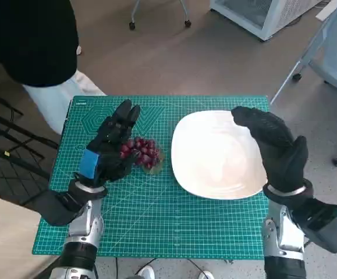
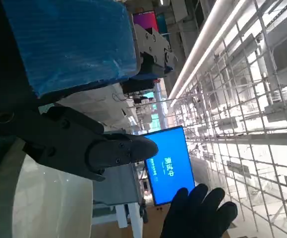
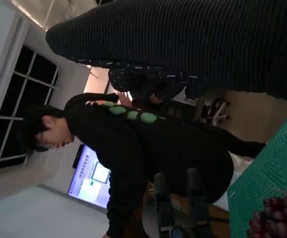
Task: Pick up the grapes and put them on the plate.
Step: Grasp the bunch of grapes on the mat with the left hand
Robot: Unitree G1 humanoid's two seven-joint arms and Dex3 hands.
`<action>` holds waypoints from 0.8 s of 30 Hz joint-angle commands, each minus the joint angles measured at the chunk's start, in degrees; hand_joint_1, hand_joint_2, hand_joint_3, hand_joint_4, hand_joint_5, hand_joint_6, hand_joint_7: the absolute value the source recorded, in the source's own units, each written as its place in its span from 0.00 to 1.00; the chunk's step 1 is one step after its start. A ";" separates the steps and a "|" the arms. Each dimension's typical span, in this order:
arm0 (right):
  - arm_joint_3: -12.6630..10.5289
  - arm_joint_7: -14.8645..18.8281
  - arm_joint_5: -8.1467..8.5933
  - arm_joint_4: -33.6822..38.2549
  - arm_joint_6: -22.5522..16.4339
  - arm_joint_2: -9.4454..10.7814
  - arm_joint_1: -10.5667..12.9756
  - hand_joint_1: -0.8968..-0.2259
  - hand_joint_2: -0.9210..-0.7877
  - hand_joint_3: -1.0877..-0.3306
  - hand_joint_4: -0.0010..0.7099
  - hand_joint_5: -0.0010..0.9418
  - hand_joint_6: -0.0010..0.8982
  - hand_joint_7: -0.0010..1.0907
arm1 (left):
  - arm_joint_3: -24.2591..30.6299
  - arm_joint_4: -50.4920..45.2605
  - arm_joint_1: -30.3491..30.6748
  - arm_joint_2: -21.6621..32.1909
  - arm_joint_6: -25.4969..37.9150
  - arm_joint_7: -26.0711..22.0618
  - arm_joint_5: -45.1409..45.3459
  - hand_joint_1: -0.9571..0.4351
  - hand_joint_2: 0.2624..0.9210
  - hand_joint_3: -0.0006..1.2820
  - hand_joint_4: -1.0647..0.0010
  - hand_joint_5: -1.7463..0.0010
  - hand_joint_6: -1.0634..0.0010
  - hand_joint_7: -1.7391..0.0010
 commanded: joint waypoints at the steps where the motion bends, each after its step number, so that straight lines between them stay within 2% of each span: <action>1: 0.23 -0.73 -0.66 -0.60 0.95 -0.05 1.56 0.60 0.00 0.64 0.37 0.00 0.00 0.48 | -0.30 -0.59 -0.06 0.00 -0.77 -0.08 0.35 0.45 1.00 0.31 0.78 1.00 0.70 1.00; 15: 0.16 -1.04 -1.17 -0.35 0.57 -0.05 1.76 0.60 0.00 0.64 0.37 0.00 0.00 0.47 | -0.48 -1.17 0.26 0.31 -0.47 0.04 0.43 0.45 1.00 0.31 0.78 1.00 0.70 1.00; 21: 0.06 -0.93 -1.10 -0.26 0.39 -0.10 1.90 0.58 0.00 0.63 0.37 0.00 0.00 0.47 | -0.80 -2.40 0.41 1.73 -0.38 1.12 2.62 0.42 1.00 0.26 0.78 1.00 0.70 1.00; 24: 0.00 -0.87 -1.00 -0.18 0.36 -0.11 1.89 0.58 0.00 0.63 0.37 0.00 0.00 0.47 | -1.40 -3.63 0.28 4.35 0.28 2.90 7.12 0.40 1.00 0.22 0.80 1.00 0.72 1.00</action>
